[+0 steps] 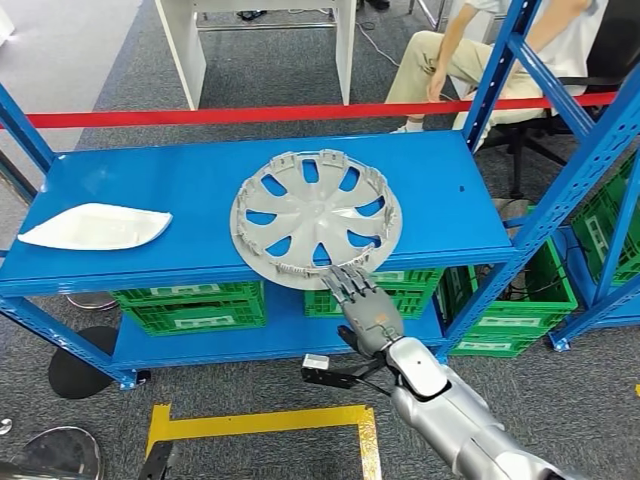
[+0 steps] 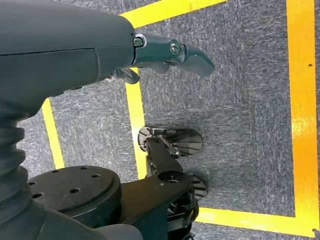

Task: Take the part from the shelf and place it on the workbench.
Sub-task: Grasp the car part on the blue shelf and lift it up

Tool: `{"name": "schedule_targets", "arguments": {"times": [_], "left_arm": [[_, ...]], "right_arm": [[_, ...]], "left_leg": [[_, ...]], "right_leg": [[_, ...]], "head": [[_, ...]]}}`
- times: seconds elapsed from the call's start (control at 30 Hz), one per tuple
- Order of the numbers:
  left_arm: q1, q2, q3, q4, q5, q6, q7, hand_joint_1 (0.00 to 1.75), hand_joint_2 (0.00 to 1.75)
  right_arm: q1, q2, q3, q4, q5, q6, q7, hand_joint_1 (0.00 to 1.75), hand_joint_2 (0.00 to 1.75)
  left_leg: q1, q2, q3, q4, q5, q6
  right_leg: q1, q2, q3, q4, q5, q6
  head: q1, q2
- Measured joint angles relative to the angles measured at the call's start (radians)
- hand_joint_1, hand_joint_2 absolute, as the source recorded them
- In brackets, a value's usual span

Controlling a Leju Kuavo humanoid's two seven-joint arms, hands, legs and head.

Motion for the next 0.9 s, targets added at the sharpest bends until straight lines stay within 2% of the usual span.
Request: {"name": "schedule_targets", "arguments": {"times": [0.37, 0.9], "left_arm": [[-0.004, 0.0, -0.015, 0.0, -0.003, 0.003, 0.001, 0.0, 1.75], [-0.009, 0.0, -0.019, 0.0, -0.016, 0.002, 0.008, 0.0, 1.75]], "right_arm": [[-0.032, 0.024, 0.023, 0.058, 0.015, -0.045, 0.013, 0.0, 1.75], [-0.09, 0.047, 0.039, 0.129, 0.013, 0.01, 0.028, 0.0, 1.75]], "left_leg": [[0.0, 0.0, 0.0, 0.0, 0.0, 0.0], [0.0, 0.0, 0.0, 0.0, 0.0, 0.0]], "right_leg": [[0.0, 0.0, 0.0, 0.0, 0.0, 0.0], [0.0, 0.0, 0.0, 0.0, 0.0, 0.0]], "head": [[0.0, 0.0], [0.0, 0.0]]}}
